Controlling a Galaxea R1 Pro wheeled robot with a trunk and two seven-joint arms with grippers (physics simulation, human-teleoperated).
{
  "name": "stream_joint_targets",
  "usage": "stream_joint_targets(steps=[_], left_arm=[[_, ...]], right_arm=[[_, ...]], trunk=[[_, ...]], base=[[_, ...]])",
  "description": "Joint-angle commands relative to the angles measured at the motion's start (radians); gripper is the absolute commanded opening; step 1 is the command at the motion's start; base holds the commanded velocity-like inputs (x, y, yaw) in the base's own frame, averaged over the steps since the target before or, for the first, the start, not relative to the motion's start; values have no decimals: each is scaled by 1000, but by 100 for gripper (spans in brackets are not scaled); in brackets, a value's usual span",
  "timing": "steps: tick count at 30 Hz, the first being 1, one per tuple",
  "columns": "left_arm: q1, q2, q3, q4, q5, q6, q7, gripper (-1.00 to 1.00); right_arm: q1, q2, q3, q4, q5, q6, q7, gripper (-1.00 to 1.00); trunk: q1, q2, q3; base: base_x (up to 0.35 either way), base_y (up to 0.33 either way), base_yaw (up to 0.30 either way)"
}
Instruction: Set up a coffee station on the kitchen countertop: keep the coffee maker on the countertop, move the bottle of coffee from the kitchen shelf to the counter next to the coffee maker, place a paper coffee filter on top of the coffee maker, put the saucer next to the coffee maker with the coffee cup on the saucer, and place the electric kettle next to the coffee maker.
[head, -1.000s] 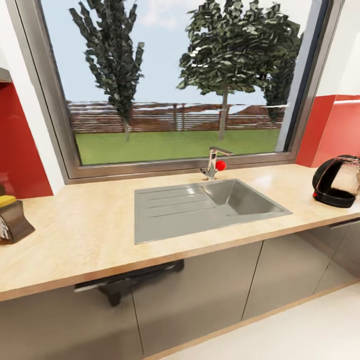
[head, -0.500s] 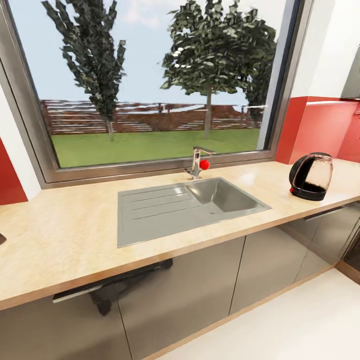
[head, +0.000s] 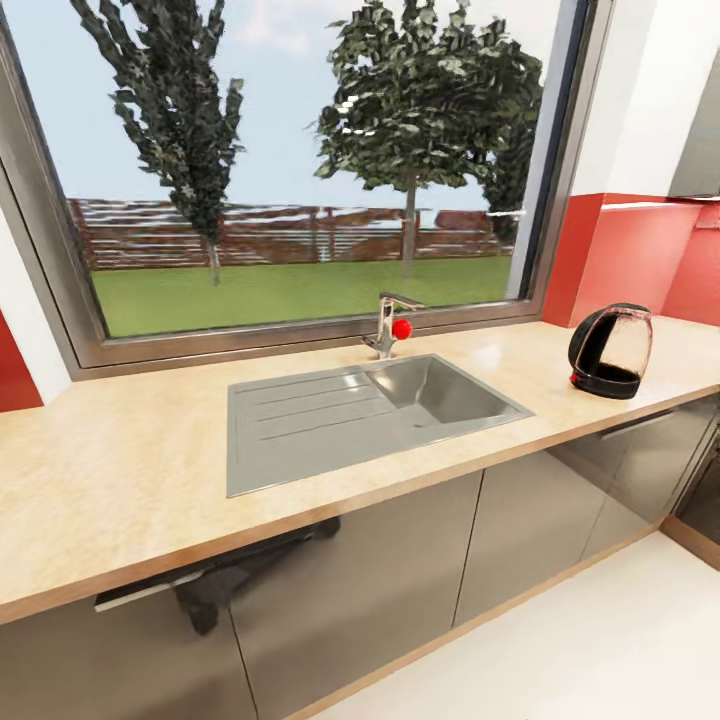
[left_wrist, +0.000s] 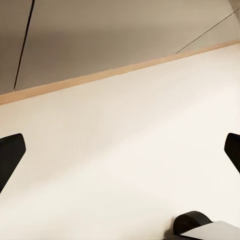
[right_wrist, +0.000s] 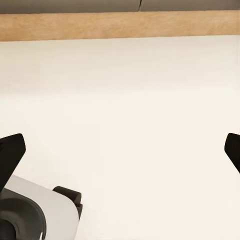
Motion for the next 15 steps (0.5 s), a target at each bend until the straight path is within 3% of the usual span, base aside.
stream_joint_targets(steps=[1,13,14,15], left_arm=[[-1,1,-8,1,6,-7,1,100],[-1,1,-8,1,6,-7,0,100],[-1,1,-6,1,7,-7,1,100],[-1,1,-5,1,7,-7,1,100]], right_arm=[[0,0,6,1,-11,-3,6,100],[0,1,6,0,-12,-3,7,100],[-3,-27,-61,-8,-167,-3,5,100],[-4,-46,-79,-23,-228,-3,6,100]], trunk=[[0,0,-1],[0,0,-1],[0,0,-1],[0,0,-1]], base=[[0,0,-10],[0,0,-2],[0,0,0],[0,0,0]])
